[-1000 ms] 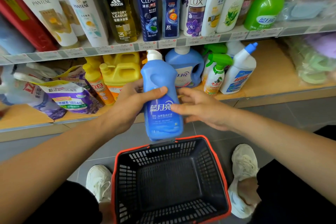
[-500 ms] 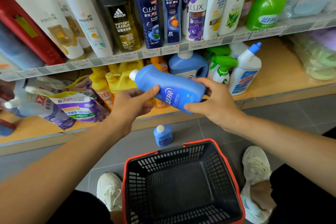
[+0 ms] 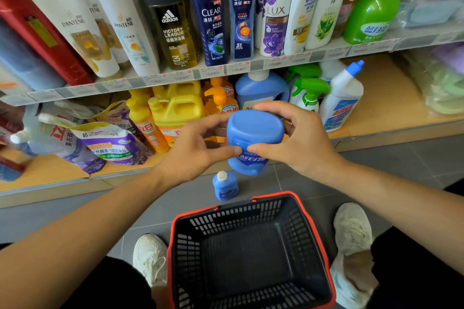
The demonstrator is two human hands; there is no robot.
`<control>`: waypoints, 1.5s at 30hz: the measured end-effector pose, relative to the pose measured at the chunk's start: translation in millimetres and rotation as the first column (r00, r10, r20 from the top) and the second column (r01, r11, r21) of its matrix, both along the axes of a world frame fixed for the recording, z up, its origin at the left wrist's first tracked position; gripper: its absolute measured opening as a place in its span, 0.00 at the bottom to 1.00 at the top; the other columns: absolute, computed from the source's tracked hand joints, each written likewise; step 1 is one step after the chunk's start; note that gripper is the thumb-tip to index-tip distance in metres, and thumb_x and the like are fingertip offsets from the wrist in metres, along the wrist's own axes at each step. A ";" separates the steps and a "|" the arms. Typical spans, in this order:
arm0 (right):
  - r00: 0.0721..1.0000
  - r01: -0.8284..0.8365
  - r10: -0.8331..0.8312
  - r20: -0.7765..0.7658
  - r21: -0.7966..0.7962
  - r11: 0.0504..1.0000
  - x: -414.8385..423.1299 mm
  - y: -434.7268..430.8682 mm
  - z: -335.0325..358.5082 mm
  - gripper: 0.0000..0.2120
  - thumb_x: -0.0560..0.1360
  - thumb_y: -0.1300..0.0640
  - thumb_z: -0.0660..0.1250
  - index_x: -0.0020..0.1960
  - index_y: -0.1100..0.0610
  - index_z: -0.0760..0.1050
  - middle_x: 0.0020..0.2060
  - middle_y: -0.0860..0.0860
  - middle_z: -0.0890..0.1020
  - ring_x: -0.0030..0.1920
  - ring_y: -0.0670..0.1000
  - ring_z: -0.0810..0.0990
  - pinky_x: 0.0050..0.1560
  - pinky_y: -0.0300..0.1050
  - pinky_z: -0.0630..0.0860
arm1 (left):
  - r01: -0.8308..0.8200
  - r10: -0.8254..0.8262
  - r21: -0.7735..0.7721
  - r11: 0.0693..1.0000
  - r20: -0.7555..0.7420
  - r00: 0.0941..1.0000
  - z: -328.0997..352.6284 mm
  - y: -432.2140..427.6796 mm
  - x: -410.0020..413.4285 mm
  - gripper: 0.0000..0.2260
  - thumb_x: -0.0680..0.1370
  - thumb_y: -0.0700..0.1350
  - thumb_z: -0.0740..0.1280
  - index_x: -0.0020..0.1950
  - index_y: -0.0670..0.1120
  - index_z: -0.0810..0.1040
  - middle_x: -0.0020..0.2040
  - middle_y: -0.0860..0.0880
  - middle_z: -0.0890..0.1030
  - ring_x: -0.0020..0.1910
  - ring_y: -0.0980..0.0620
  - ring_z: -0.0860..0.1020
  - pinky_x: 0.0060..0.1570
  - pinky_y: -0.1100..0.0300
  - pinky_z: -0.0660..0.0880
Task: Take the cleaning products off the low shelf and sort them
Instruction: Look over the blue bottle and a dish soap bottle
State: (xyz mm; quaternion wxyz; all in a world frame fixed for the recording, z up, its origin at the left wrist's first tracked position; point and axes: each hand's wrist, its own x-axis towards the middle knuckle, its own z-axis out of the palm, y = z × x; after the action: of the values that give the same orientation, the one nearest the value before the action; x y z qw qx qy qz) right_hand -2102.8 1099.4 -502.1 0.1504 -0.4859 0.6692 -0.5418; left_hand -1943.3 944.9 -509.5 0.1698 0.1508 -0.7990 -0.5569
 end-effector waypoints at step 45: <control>0.996 -0.085 0.083 0.019 0.122 0.989 -6.9 -9.5 -6.1 0.24 0.61 0.57 0.84 0.52 0.41 0.79 0.45 0.40 0.85 0.45 0.41 0.84 0.45 0.36 0.81 | 0.272 -0.282 -0.637 0.721 0.089 0.955 13.7 -2.8 3.7 0.22 0.81 0.28 0.61 0.72 0.44 0.75 0.72 0.43 0.73 0.72 0.45 0.71 0.68 0.44 0.69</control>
State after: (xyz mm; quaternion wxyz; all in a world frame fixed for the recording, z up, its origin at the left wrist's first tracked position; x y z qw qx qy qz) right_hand -2109.7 1089.9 -508.2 0.2071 -0.4997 0.6791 -0.4962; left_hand -1939.6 942.1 -495.8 0.1317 -0.0416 -0.9530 -0.2695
